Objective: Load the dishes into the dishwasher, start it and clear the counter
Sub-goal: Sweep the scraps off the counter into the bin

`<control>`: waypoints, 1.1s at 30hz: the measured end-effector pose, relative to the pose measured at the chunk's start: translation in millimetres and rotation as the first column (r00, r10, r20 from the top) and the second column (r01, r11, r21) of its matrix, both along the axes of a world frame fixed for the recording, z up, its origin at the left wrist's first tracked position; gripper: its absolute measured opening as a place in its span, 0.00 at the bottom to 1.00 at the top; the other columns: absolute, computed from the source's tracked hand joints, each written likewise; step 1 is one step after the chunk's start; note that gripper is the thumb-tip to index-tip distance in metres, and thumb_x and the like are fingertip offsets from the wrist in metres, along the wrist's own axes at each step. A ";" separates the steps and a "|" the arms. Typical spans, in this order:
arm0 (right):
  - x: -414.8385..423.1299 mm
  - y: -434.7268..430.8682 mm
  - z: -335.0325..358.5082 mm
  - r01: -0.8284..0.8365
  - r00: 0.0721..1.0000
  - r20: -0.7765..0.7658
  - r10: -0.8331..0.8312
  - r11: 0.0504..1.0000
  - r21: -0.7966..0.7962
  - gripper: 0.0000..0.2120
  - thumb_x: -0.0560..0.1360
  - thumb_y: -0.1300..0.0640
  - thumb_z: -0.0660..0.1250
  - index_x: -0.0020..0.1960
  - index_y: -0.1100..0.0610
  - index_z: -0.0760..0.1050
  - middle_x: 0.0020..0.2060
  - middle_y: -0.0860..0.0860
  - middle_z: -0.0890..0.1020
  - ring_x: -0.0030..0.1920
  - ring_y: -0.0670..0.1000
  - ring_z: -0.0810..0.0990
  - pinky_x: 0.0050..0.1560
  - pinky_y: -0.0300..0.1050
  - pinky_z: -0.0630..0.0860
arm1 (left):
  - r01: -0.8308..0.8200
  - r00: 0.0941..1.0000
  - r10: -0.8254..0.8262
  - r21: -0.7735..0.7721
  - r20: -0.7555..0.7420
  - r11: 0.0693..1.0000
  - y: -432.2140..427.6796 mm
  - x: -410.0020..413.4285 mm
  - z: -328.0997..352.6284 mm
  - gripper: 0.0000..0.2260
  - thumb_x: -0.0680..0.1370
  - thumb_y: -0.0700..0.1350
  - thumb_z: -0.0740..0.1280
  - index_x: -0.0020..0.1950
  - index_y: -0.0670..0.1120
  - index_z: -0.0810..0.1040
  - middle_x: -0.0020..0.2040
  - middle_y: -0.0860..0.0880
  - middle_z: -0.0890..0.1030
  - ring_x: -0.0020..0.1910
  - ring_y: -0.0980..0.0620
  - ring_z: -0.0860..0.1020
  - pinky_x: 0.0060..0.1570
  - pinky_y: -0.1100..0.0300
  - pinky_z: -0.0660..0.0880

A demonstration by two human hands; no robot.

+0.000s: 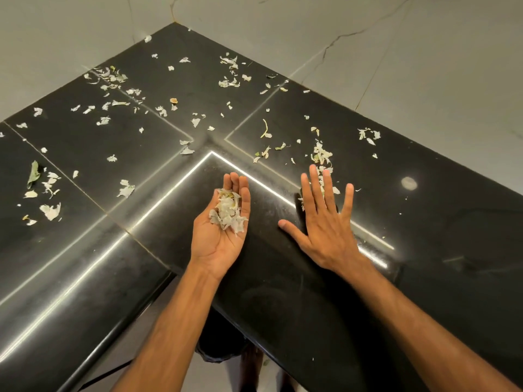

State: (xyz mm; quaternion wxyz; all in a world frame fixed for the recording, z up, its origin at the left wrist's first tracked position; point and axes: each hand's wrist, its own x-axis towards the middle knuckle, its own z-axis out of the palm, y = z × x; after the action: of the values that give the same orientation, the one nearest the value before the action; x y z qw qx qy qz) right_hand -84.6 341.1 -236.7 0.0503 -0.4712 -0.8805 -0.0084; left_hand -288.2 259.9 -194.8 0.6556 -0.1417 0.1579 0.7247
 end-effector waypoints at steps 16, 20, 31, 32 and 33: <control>13.2 125.5 18.7 0.105 0.898 -0.409 -0.161 0.982 -0.157 0.39 0.79 0.27 0.50 0.83 0.44 0.45 0.83 0.49 0.47 0.82 0.48 0.44 0.79 0.63 0.39 | 0.053 0.999 -0.053 0.035 -0.005 0.998 57.2 44.5 -9.6 0.14 0.87 0.43 0.56 0.65 0.40 0.78 0.62 0.46 0.80 0.64 0.47 0.79 0.65 0.54 0.76; 52.6 177.1 22.0 0.219 0.861 -0.417 -0.291 0.952 -0.212 0.39 0.78 0.26 0.48 0.80 0.49 0.59 0.80 0.52 0.60 0.81 0.52 0.56 0.79 0.65 0.53 | 0.055 0.998 -0.054 0.040 -0.010 0.998 69.2 51.0 -13.7 0.15 0.86 0.43 0.56 0.64 0.39 0.79 0.61 0.46 0.81 0.63 0.47 0.80 0.63 0.54 0.78; 57.1 145.7 3.7 0.008 0.970 -0.229 -0.079 0.955 -0.298 0.40 0.81 0.30 0.38 0.83 0.56 0.43 0.82 0.51 0.44 0.81 0.47 0.42 0.82 0.52 0.43 | 0.056 0.998 -0.055 0.007 -0.020 0.998 74.7 51.3 -29.1 0.15 0.87 0.44 0.55 0.67 0.41 0.76 0.61 0.46 0.81 0.63 0.47 0.79 0.64 0.54 0.77; 53.2 132.1 3.1 -0.024 0.974 -0.223 -0.043 0.957 -0.290 0.40 0.81 0.30 0.38 0.83 0.56 0.42 0.82 0.51 0.43 0.81 0.47 0.41 0.81 0.51 0.42 | 0.060 0.998 -0.060 0.005 -0.017 0.998 73.8 51.2 -29.2 0.15 0.87 0.44 0.55 0.67 0.41 0.76 0.61 0.46 0.81 0.63 0.47 0.80 0.64 0.54 0.77; 49.4 118.8 4.1 -0.058 0.975 -0.223 -0.007 0.956 -0.286 0.40 0.81 0.30 0.38 0.82 0.55 0.41 0.82 0.50 0.42 0.81 0.46 0.40 0.81 0.49 0.41 | 0.066 0.998 -0.066 0.008 -0.013 0.998 72.6 51.2 -28.9 0.15 0.88 0.44 0.54 0.67 0.41 0.76 0.61 0.46 0.81 0.63 0.47 0.80 0.65 0.55 0.76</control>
State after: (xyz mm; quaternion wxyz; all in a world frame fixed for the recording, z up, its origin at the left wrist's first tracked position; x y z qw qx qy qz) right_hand -35.2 459.9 -232.6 0.0786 -0.4600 -0.8670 0.1744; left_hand -236.9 332.5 -223.7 0.6786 -0.1290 0.1637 0.7043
